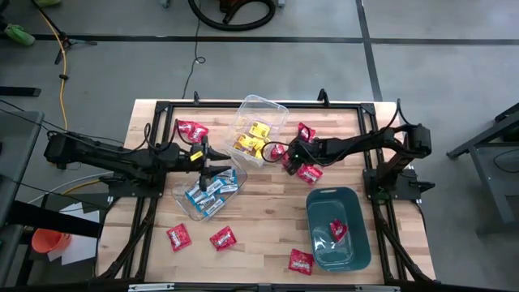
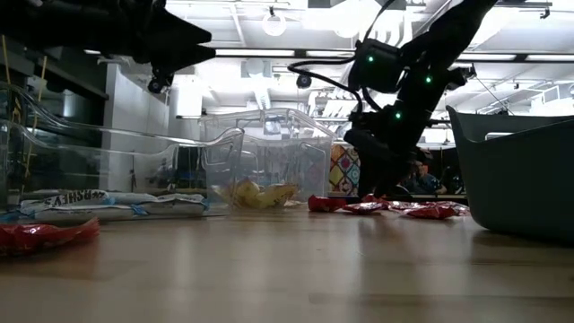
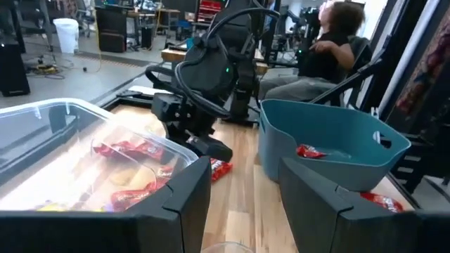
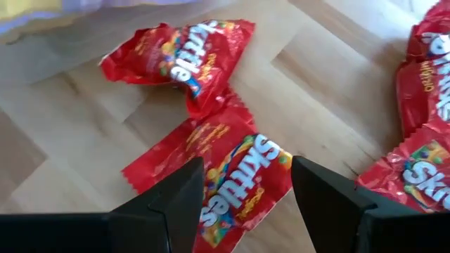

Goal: Sort candy
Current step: Put the red candy into the blue bin

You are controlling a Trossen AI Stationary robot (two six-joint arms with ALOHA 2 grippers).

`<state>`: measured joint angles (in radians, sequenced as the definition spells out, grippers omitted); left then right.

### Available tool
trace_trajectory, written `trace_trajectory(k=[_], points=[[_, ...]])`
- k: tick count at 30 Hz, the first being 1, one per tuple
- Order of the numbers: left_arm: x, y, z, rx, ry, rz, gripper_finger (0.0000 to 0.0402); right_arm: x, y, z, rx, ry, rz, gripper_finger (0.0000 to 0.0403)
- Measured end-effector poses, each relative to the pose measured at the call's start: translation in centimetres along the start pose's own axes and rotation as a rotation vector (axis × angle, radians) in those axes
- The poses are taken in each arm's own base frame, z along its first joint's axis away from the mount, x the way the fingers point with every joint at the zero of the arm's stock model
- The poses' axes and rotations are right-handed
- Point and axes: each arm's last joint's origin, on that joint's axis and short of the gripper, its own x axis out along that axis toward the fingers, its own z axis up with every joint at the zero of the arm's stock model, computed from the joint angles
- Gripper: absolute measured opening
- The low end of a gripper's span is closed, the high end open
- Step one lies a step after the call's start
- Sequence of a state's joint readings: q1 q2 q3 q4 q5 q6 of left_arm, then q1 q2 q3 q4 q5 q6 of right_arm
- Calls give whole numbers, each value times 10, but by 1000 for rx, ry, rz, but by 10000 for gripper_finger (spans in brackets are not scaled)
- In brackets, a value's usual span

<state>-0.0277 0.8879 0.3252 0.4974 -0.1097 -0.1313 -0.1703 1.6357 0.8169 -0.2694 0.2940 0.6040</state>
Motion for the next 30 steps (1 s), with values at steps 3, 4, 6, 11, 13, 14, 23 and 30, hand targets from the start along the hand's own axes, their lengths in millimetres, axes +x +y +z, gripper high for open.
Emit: trace_trajectory(k=[3, 4, 6, 11, 13, 14, 23, 30], points=[[1, 0, -1, 6, 6, 2, 154, 4, 0, -1, 2, -6, -32, 209], [1, 0, -1, 10, 8, 2, 154, 6, 0, -2, 1, -6, -39, 209], [0, 0, 0, 10, 0, 1, 154, 11, 0, -3, -2, 0, -43, 209], [0, 0, 2, 37, -21, -1, 154, 22, 3, -5, -10, -5, -54, 208], [0, 0, 3, 48, -32, -2, 154, 24, 3, -5, -21, -13, -68, 199], [0, 0, 3, 51, -32, -2, 154, 25, 3, -5, -31, -16, -77, 187], [-1, -1, 6, 47, -62, -7, 154, 7, 4, -8, -113, -6, -94, 26], [-4, -3, 11, 18, -99, -66, 154, -66, 25, -4, -219, -148, -44, 6]])
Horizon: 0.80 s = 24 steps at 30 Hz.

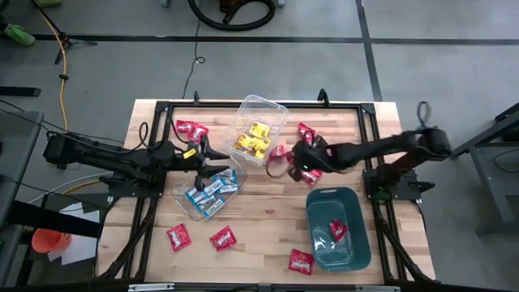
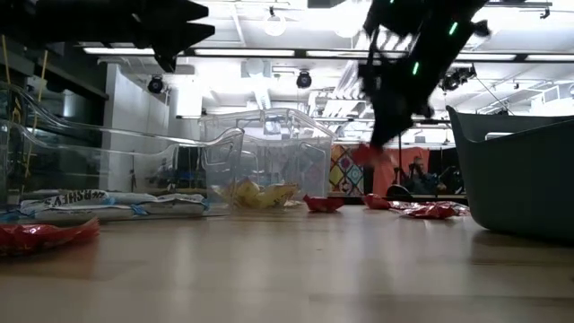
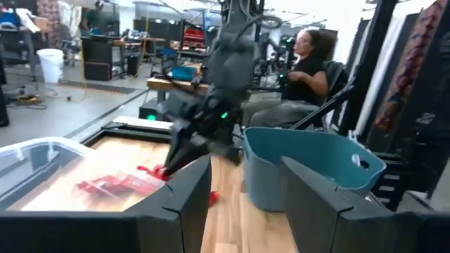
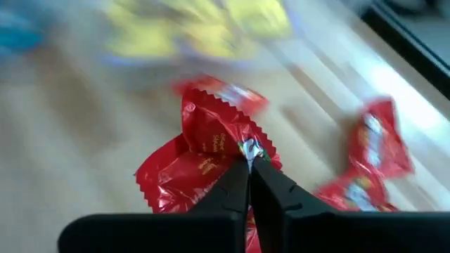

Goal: Sort candy
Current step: Put the red candy into the blue bin

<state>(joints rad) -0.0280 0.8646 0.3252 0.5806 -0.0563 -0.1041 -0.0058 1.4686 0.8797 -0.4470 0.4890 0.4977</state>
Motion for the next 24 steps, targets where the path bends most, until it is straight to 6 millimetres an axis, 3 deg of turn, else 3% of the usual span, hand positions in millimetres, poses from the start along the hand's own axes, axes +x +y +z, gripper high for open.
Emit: trace_trajectory(k=[5, 8, 12, 17, 24], points=[[0, -1, 2, -53, -18, -41, 154, -61, 22, -7, -123, -128, 223, 2], [0, -3, 5, -60, -23, -106, 154, -96, 38, -23, -207, -177, 368, 1], [1, -6, 13, -45, -47, -182, 154, -127, 60, -52, -326, -198, 494, 0], [2, -7, 17, -4, -71, -200, 154, -149, 70, -75, -271, -205, 538, 0], [2, -8, 20, 73, -106, -200, 154, -152, 68, -85, -122, -136, 516, 0]])
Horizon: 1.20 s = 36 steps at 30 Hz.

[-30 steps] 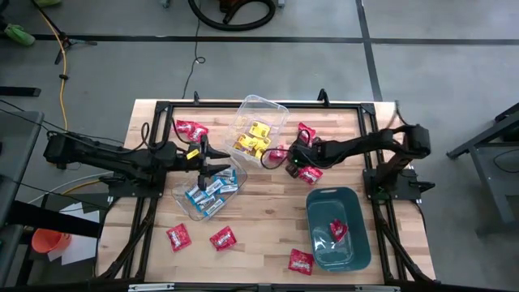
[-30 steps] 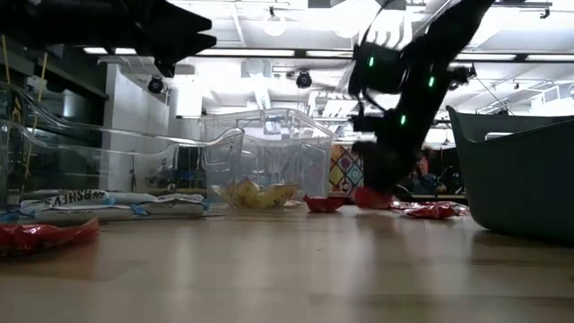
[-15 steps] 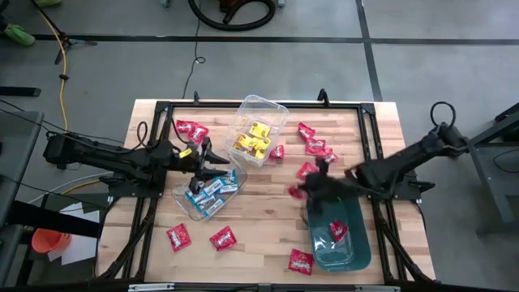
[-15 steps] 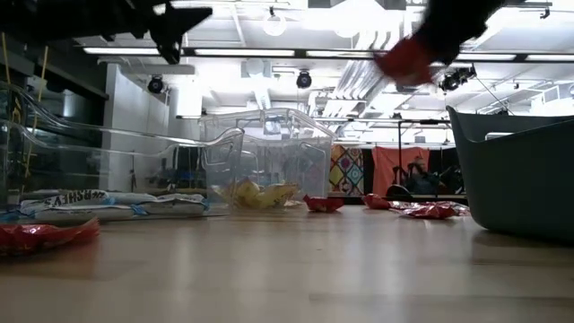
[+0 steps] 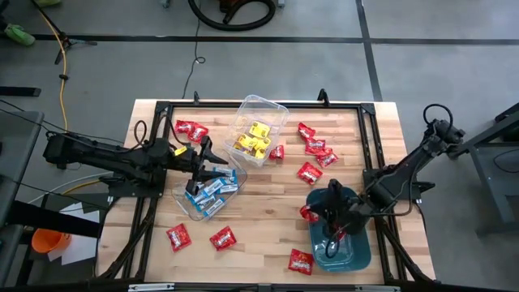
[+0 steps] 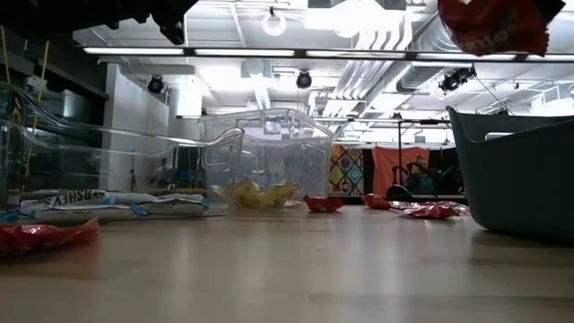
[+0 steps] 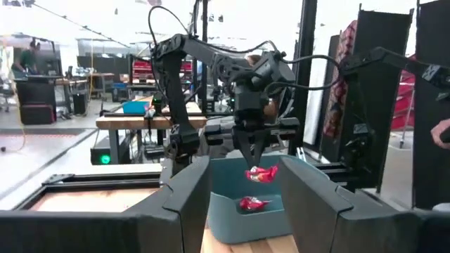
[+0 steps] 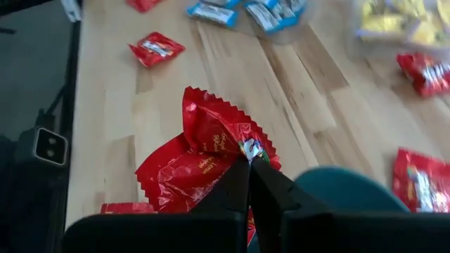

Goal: Sort candy
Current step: Put the red candy into the blue bin

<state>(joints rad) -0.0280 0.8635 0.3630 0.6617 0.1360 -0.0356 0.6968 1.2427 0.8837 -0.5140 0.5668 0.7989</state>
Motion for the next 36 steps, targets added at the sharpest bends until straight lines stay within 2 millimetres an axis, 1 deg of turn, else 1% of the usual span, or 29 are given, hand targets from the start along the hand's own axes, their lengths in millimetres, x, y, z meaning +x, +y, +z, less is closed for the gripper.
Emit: trace_trajectory(k=[4, 10, 13, 16, 21, 24, 26, 30, 36], points=[[0, 0, 0, 9, -3, 0, 154, -1, -7, -8, 53, 86, -55, 0], [0, 0, 1, 35, -13, 1, 154, -3, -25, -25, 220, 285, -231, 0], [0, 0, 5, 53, -47, 0, 154, -3, -31, -27, 206, 348, -265, 0], [0, 0, 4, 48, -45, 0, 154, -2, -31, -26, 224, 416, -227, 0], [0, 0, 3, 43, -34, 0, 154, -1, -27, -27, 262, 559, -117, 0], [0, 0, 3, 21, -34, -1, 154, 1, -25, -25, 328, 604, -61, 0], [0, 0, 3, 18, -34, -1, 154, 2, -24, -23, 375, 601, -57, 3], [0, 0, 3, 14, -28, 0, 154, 4, -24, -21, 446, 615, -39, 29], [0, 0, 1, 12, -12, 0, 154, 5, -25, -19, 487, 666, -21, 107]])
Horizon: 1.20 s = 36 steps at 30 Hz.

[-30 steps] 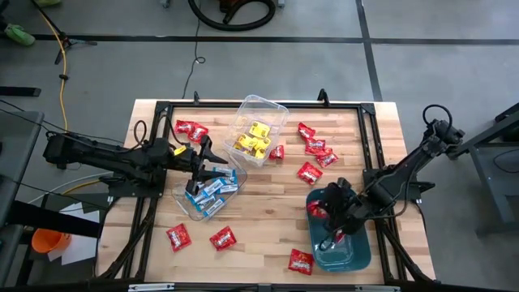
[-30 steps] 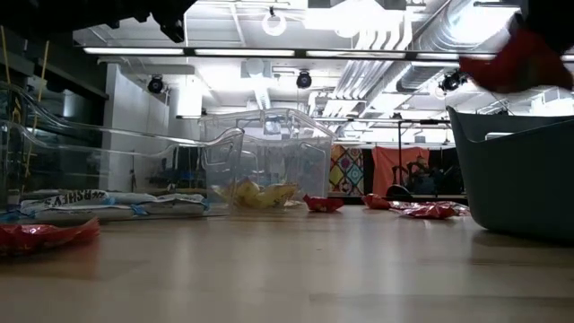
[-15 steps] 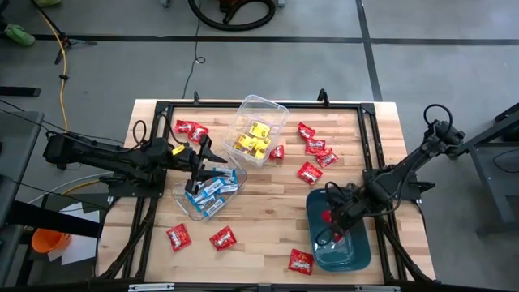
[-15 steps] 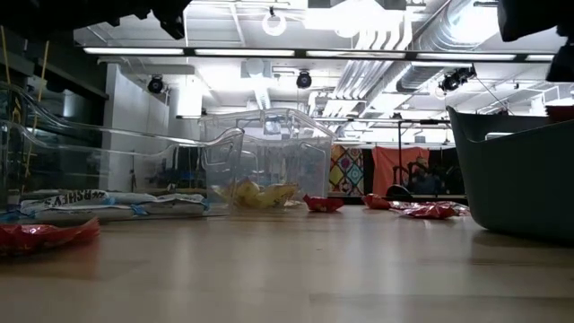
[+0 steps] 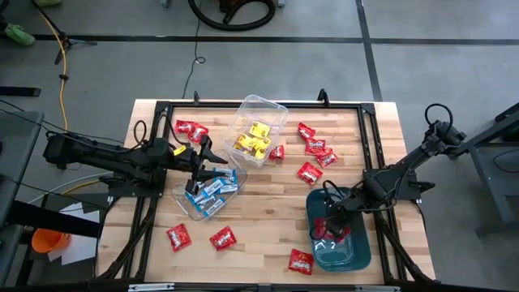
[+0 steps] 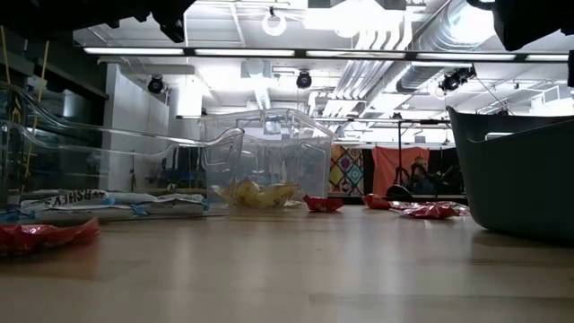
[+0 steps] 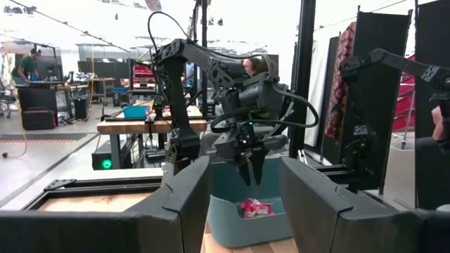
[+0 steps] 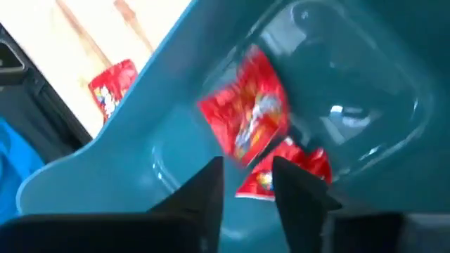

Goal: Sort candy
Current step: Put the red candy into the blue bin

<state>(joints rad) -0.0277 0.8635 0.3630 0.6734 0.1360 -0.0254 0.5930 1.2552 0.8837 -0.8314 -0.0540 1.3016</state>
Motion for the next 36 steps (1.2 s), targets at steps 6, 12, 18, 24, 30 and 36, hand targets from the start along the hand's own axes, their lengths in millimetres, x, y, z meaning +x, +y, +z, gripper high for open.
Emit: trace_trajectory(k=[6, 12, 18, 24, 30, 36], points=[[0, 0, -2, -2, 17, 0, 154, -3, 5, 7, 12, 188, 139, 157], [0, 0, -2, -1, 18, 0, 154, -34, 23, 27, -134, -18, 332, 161], [0, 0, -2, -1, 20, 0, 154, -82, 31, 62, -362, -657, 77, 161], [0, 0, -4, -4, 36, 1, 154, -99, -10, 105, -100, -950, -369, 161], [0, 0, -6, -7, 60, 1, 154, -64, -79, 150, 198, -793, -520, 161], [0, 0, -6, -7, 61, 1, 154, -9, -137, 182, 303, -773, -431, 161]])
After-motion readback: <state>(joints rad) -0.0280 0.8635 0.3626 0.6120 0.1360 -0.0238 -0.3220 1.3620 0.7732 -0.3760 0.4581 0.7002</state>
